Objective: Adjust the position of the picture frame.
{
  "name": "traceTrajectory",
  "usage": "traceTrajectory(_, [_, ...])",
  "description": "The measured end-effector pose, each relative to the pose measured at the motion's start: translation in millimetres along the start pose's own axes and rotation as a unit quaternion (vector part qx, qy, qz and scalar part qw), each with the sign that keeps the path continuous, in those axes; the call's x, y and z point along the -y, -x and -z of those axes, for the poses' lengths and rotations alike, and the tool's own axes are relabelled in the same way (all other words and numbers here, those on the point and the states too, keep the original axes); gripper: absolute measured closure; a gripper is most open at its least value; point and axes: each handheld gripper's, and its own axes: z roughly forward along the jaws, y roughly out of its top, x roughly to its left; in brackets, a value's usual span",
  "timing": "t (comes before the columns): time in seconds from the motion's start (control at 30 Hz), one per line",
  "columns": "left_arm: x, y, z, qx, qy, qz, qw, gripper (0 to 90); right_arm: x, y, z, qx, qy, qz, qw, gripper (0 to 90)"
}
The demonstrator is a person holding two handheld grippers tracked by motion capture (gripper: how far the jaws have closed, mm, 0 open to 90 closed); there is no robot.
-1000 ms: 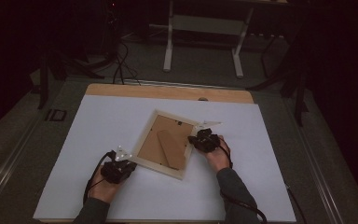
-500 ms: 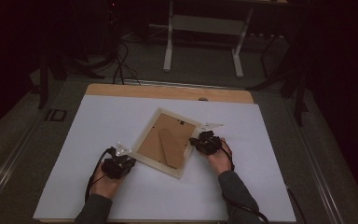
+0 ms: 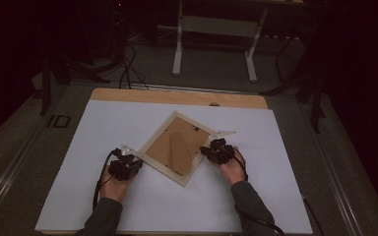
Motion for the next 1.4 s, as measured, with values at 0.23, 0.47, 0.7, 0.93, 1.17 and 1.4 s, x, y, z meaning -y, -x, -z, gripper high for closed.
traceTrajectory(0.23, [-7.7, -1.3, -6.0, -0.010, -0.002, -0.001, 0.9999, 90.0, 1.3, -0.8, 0.8, 0.002, 0.002, 0.002, 1.0000, 90.0])
traceTrajectory(0.47, [-15.1, -4.6, -12.4, -0.015, -0.001, 0.008, 0.9998, 90.0, 3.6, -1.9, 2.4, -0.001, 0.004, 0.005, 1.0000, 90.0])
traceTrajectory(0.7, [-23.7, -6.7, -19.4, -0.024, -0.003, 0.012, 0.9996, 90.0, 4.2, -3.1, 3.5, 0.001, 0.002, 0.011, 0.9999, 90.0])
traceTrajectory(0.93, [-29.3, -7.9, -23.6, -0.029, -0.005, 0.011, 0.9995, 90.0, 3.8, -4.5, 4.1, 0.002, -0.002, 0.019, 0.9998, 90.0])
traceTrajectory(1.17, [-29.8, -8.9, -24.6, -0.026, -0.003, 0.013, 0.9996, 90.0, -0.4, 0.5, 1.0, 0.023, -0.002, 0.037, 0.9990, 90.0])
traceTrajectory(1.4, [-29.6, -8.4, -24.6, -0.027, -0.002, 0.013, 0.9996, 90.0, -4.1, 30.0, -3.6, 0.059, 0.020, -0.026, 0.9977, 90.0])
